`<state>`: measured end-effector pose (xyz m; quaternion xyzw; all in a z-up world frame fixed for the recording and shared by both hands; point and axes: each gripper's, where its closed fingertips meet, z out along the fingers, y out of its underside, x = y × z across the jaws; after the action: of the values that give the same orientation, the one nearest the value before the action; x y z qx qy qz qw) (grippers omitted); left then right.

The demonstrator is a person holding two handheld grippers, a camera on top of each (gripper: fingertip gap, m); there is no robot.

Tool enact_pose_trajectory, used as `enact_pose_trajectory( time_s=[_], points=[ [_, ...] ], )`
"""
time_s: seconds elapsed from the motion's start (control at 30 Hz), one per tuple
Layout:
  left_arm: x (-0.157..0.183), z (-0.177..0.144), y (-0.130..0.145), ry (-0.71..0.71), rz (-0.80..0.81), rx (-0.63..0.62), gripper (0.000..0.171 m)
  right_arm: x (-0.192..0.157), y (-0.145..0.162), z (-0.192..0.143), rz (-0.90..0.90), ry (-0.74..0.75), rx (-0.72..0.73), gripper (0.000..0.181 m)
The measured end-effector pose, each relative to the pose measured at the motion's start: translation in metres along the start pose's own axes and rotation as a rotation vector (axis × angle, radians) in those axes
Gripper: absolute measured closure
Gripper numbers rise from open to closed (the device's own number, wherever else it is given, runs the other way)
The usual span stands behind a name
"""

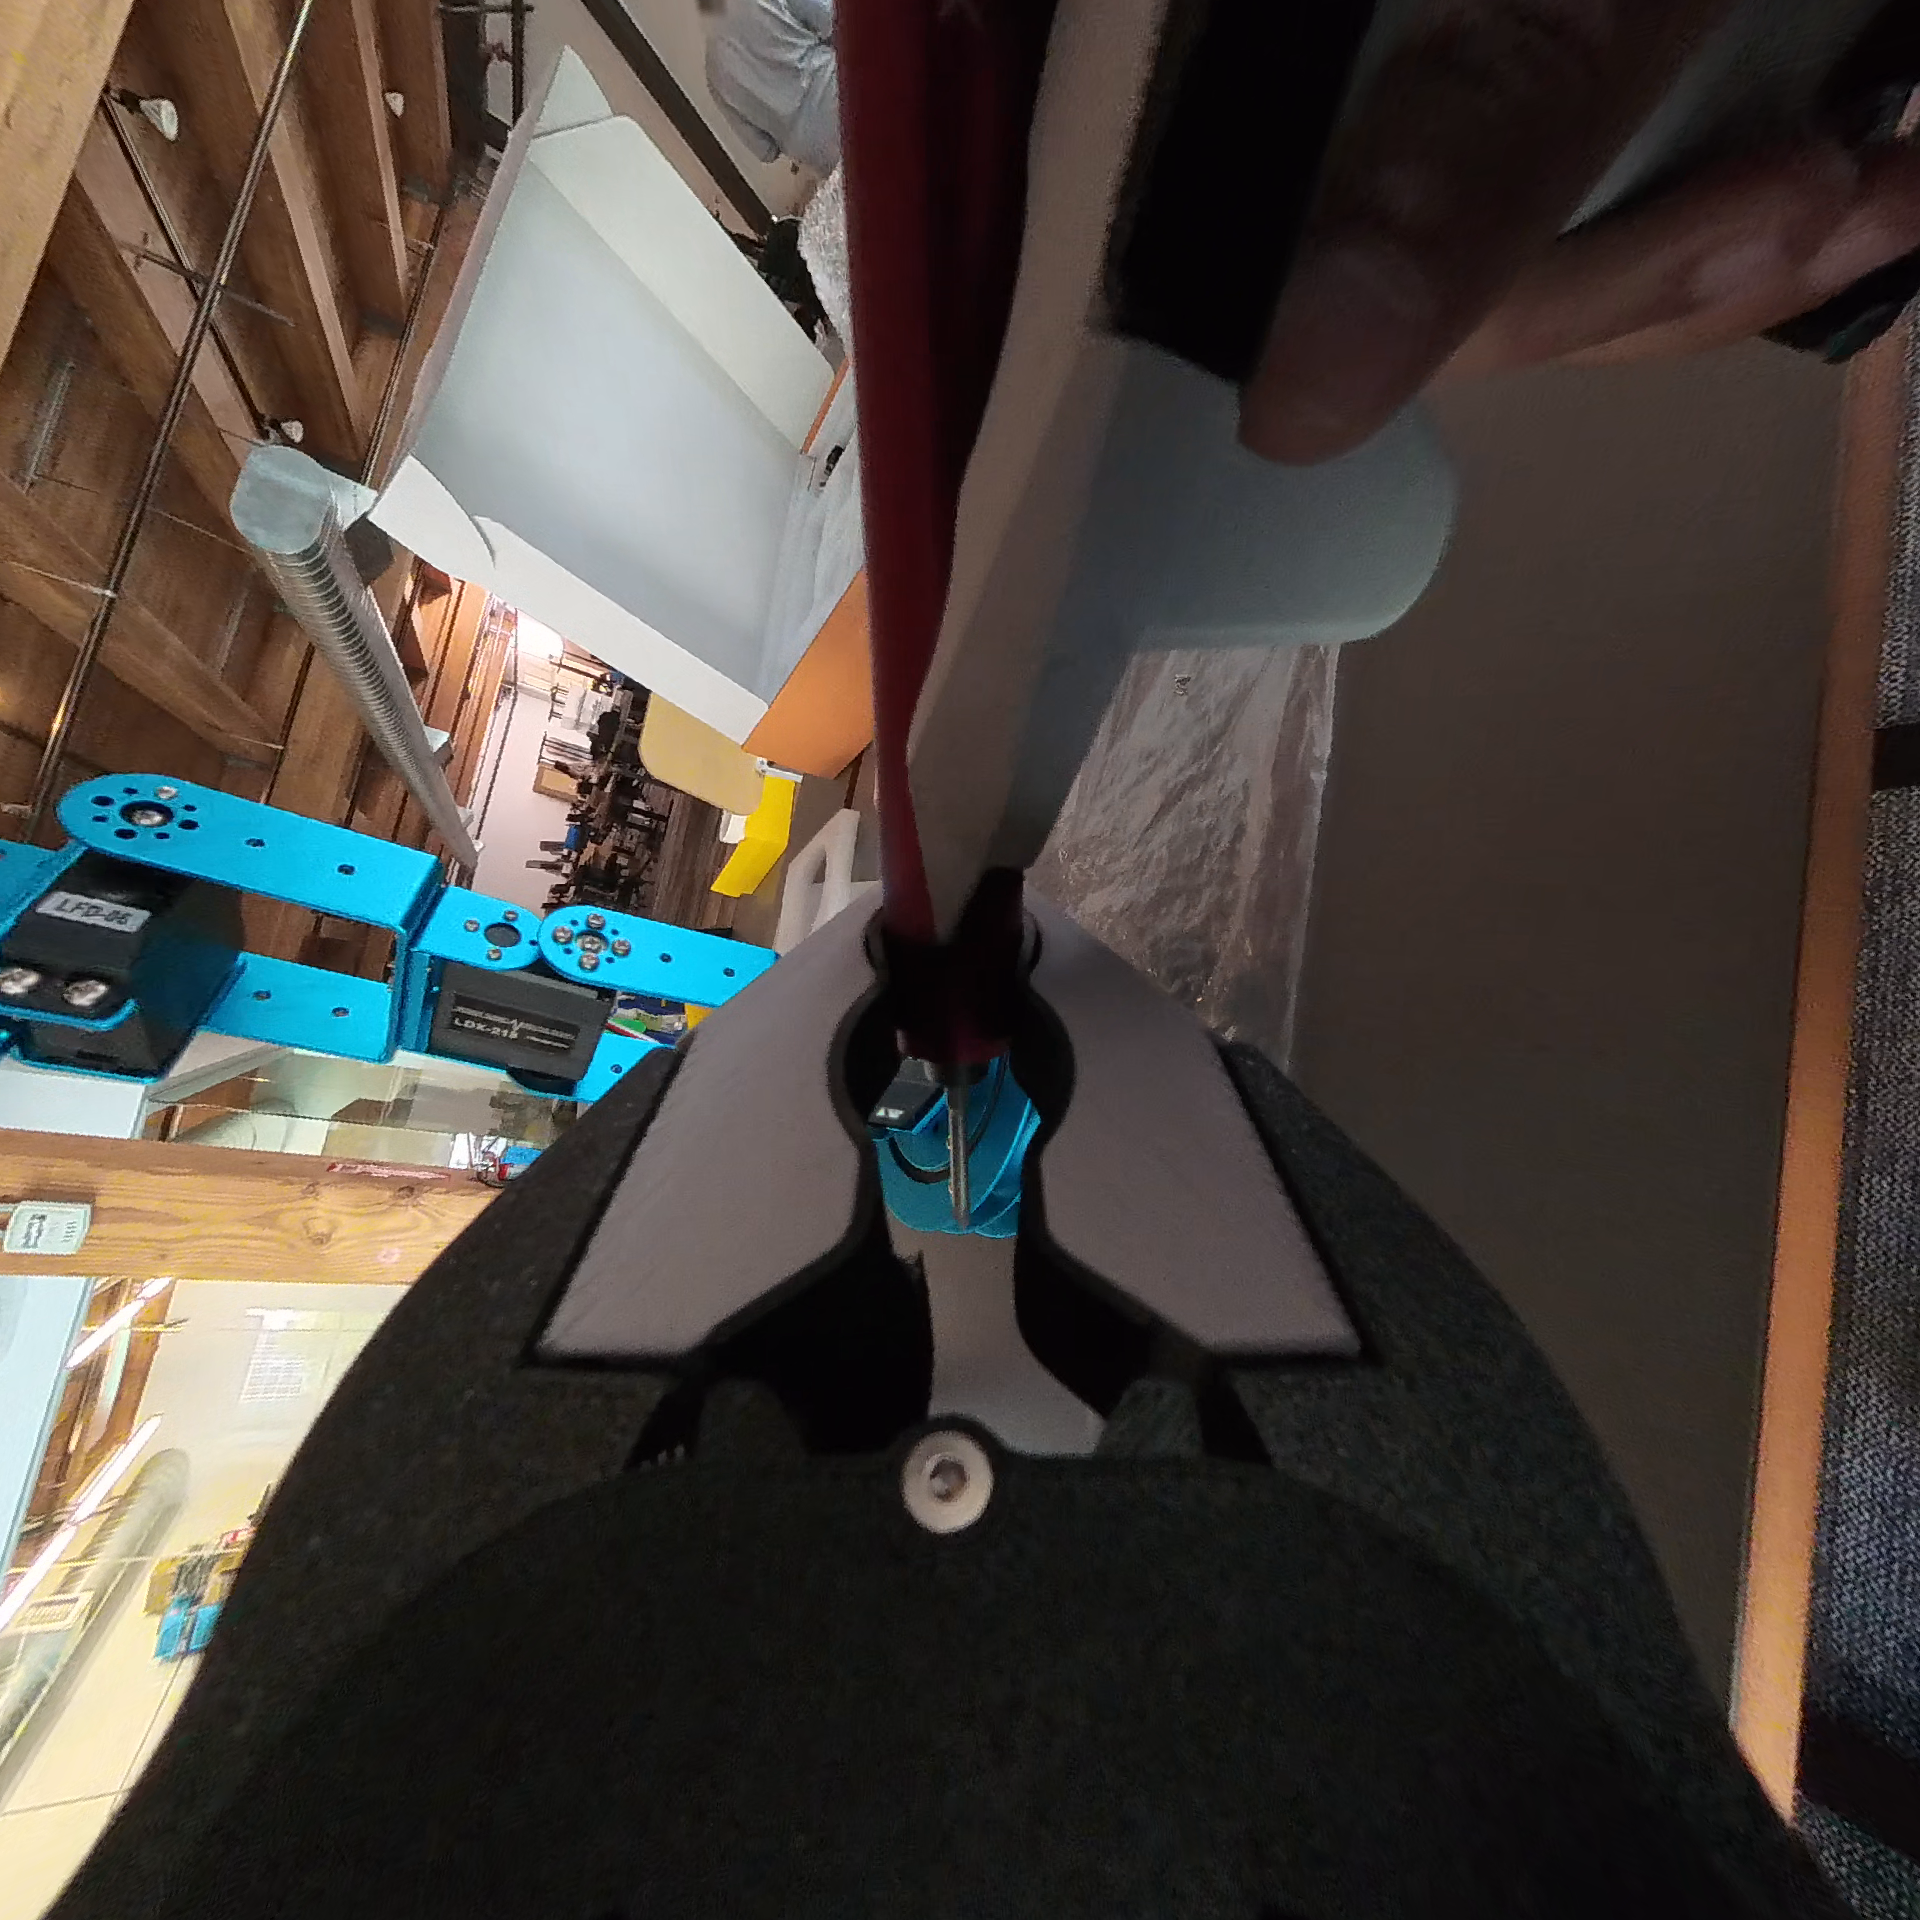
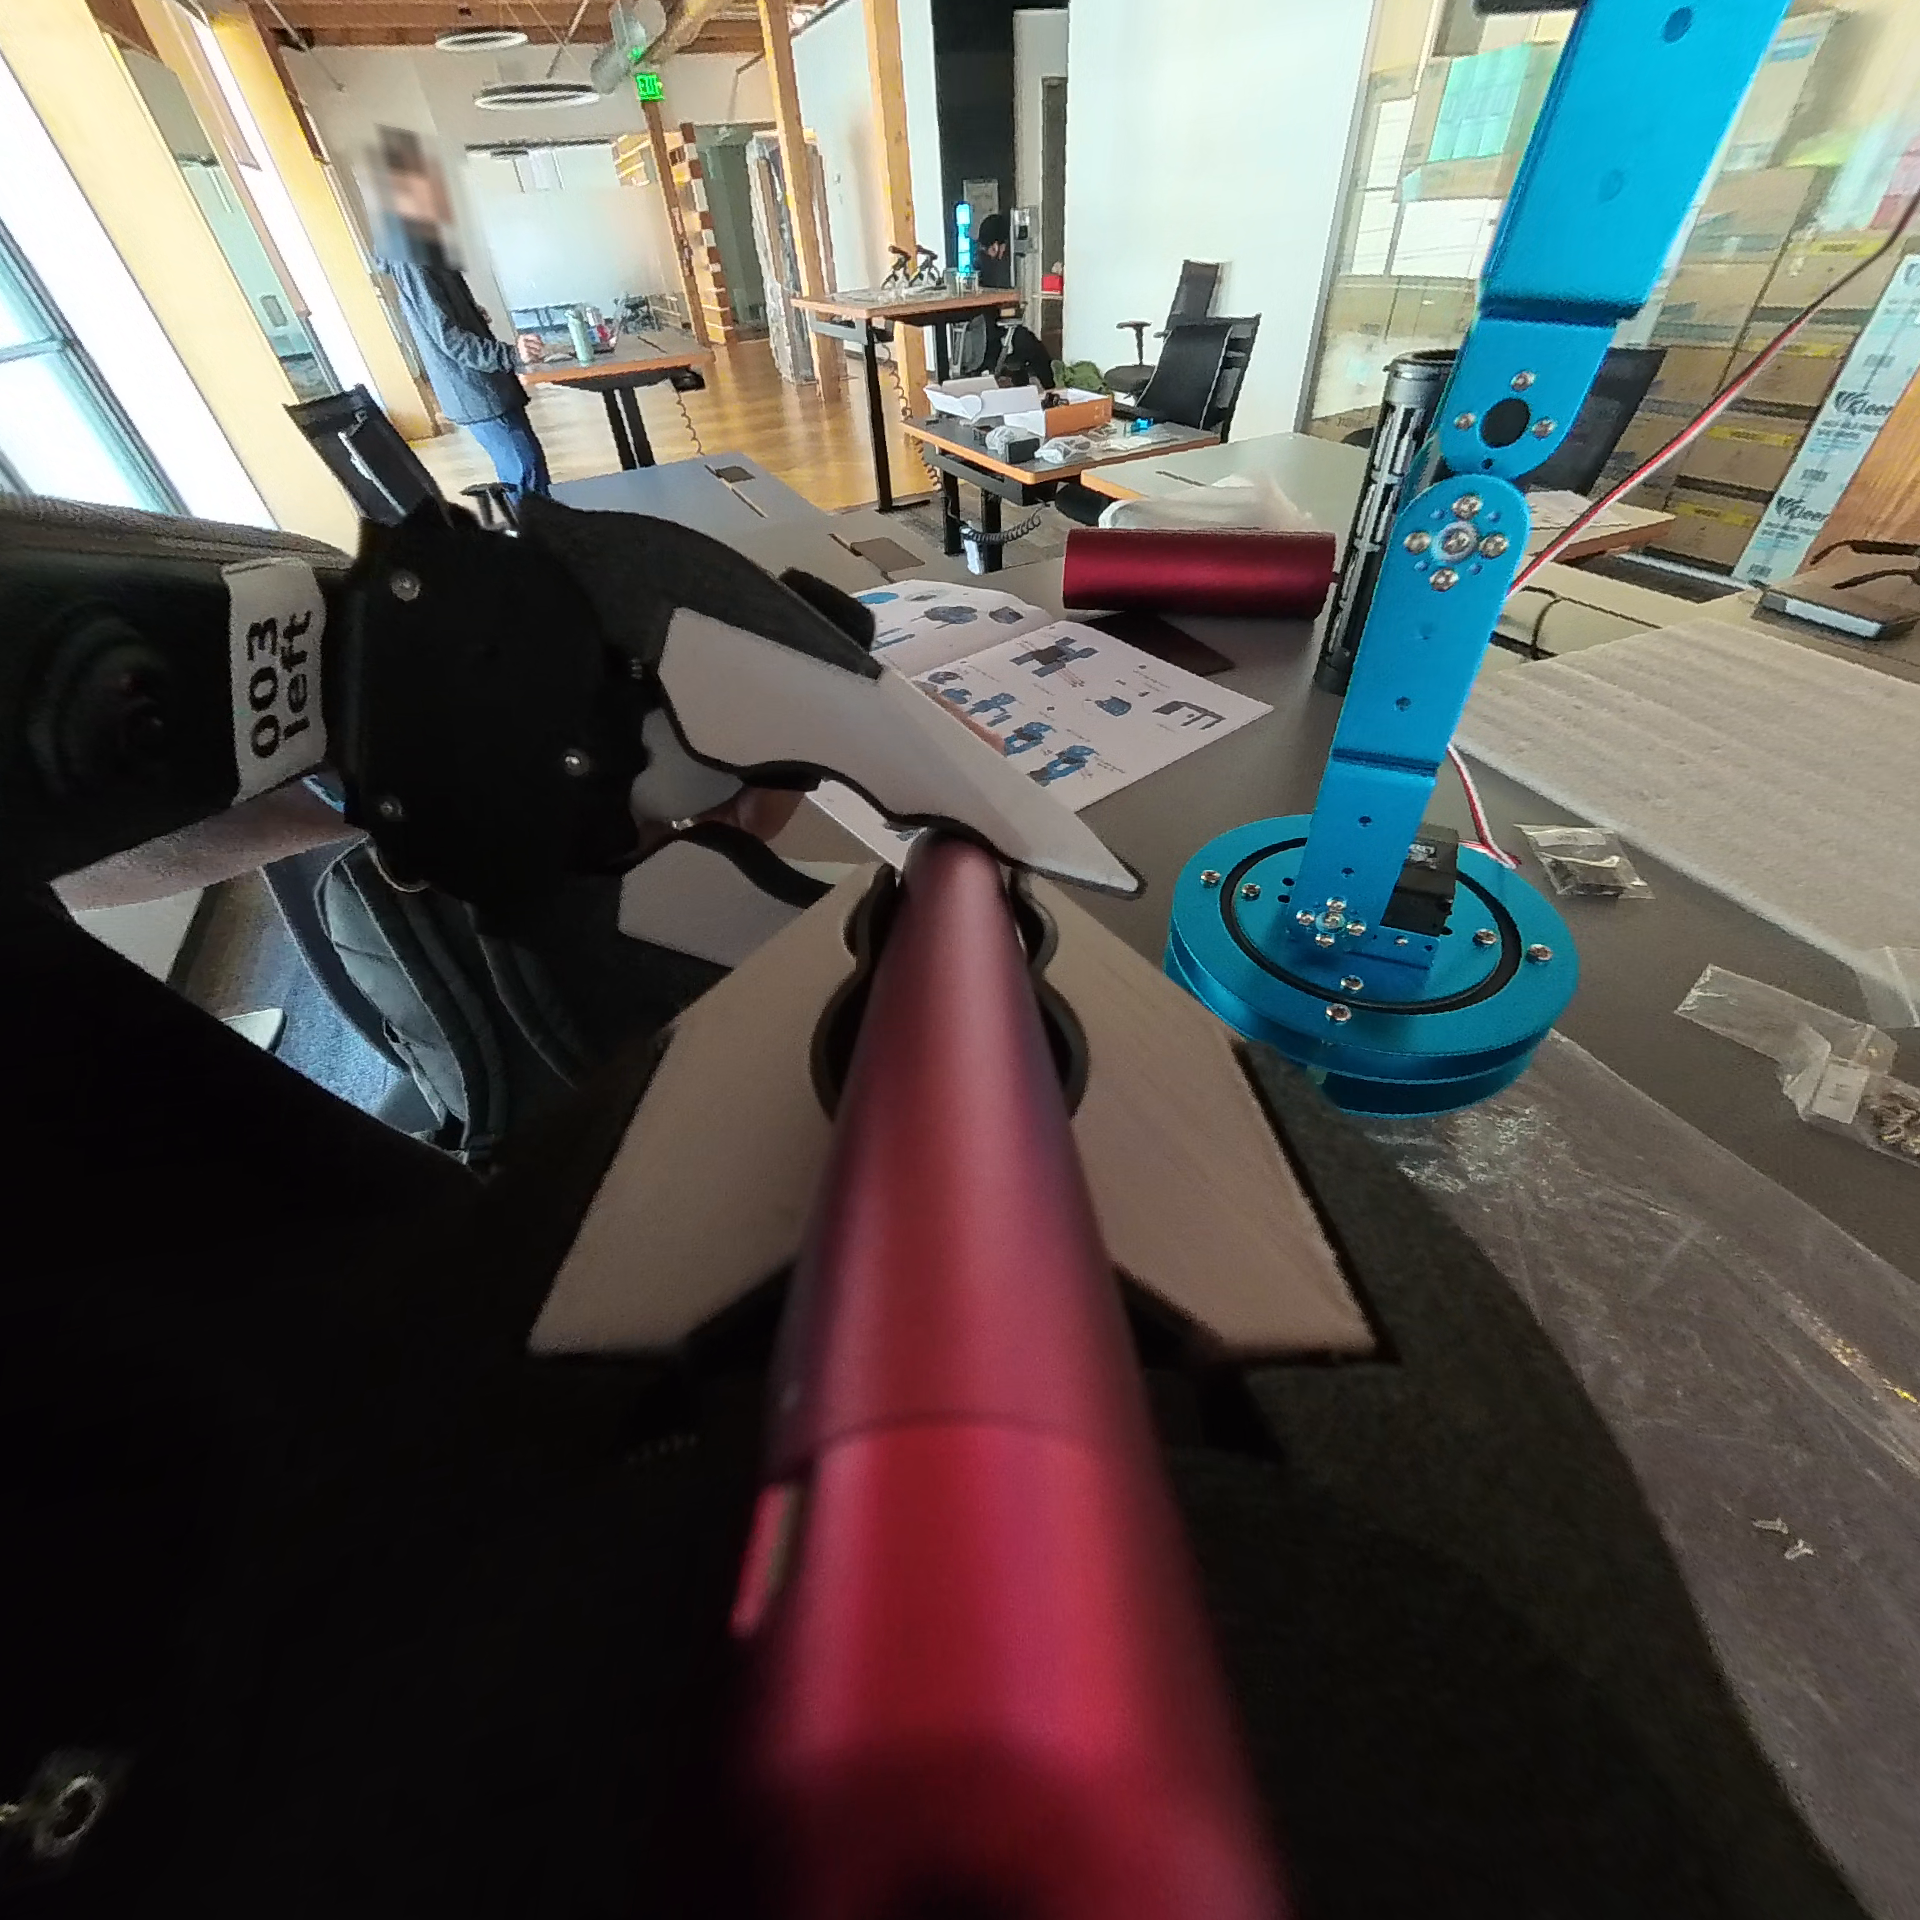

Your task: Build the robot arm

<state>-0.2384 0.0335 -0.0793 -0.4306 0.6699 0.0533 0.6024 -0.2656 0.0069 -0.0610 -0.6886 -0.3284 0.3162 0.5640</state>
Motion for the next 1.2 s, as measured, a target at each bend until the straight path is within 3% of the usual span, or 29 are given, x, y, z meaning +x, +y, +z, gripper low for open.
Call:
enact_pose_trajectory(
  time_s=[0.27,0.3,0.4,0.57,0.7,0.83,1.2],
  points=[
    [-0.015,0.003,-0.001,-0.164,0.087,-0.032,0.155,0.006,-0.006,-0.002,-0.007,0.029,0.025,0.159],
    [-0.015,0.002,0.003,-0.169,0.069,-0.05,0.145,0.009,-0.004,-0.001,0.014,0.036,0.009,0.16],
    [-0.009,-0.012,0.03,-0.094,-0.115,-0.111,0.127,0.018,0.011,0.007,0.05,0.061,-0.027,0.159],
    [0.002,-0.05,0.1,-0.032,-0.439,-0.273,0.137,0.037,0.061,0.03,-0.027,0.157,-0.139,0.159],
    [0.015,-0.06,0.14,-0.012,-0.712,-0.418,0.142,0.05,0.077,0.042,-0.015,0.219,-0.154,0.16],
    [0.032,-0.054,0.135,0.053,-0.889,-0.415,0.144,0.059,0.092,0.054,0.017,0.228,-0.28,0.158],
    [0.057,-0.021,0.12,0.191,-1.122,-0.389,0.145,0.067,0.101,0.069,0.029,0.196,-0.352,0.159]
  ],
)
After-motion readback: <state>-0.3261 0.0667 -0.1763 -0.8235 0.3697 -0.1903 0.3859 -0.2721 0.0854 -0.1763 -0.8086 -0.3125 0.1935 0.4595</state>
